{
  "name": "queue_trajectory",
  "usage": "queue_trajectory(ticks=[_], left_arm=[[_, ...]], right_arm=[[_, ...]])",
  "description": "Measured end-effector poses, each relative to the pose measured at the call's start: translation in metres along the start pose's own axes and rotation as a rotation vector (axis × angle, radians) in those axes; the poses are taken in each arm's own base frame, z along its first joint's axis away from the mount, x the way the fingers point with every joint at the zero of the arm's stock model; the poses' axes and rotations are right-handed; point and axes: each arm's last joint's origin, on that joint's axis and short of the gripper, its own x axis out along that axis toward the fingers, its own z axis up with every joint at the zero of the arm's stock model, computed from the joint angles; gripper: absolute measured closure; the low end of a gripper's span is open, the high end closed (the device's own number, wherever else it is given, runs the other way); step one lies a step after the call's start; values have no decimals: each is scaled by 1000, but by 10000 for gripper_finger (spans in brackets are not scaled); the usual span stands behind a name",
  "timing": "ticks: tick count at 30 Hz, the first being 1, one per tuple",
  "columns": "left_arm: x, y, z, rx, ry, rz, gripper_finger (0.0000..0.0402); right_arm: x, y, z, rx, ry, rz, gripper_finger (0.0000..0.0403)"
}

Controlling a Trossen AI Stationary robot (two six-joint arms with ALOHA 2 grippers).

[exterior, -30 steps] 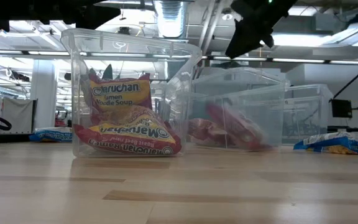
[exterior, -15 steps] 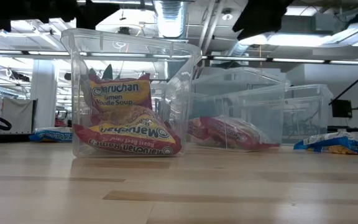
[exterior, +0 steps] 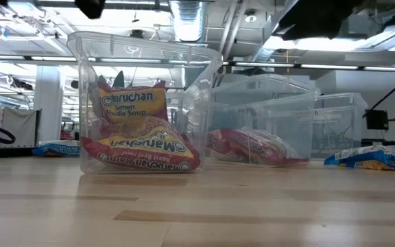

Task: Sort Maruchan noodles
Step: Put the red noodle pack into the middle bin

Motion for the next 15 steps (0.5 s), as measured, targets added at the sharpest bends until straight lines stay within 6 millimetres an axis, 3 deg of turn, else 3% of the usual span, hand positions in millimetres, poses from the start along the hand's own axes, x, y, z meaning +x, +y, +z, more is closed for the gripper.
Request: queue_trajectory(ticks=[4,8,11,15], left_arm=[[10,-24,18,-104,246,104,164],[23,-51,23,-196,517,230,164],[37,-77,16,-230,695,231,164],[55,-108,-10,-275,886,251,164]], right_arm=[[-7,2,3,32,-51,12,143],[-5,2,3,31,-78,-56,143],[0,5,1,5,-72,-90,143],[5,6,-2,-20,-59,-101,143]])
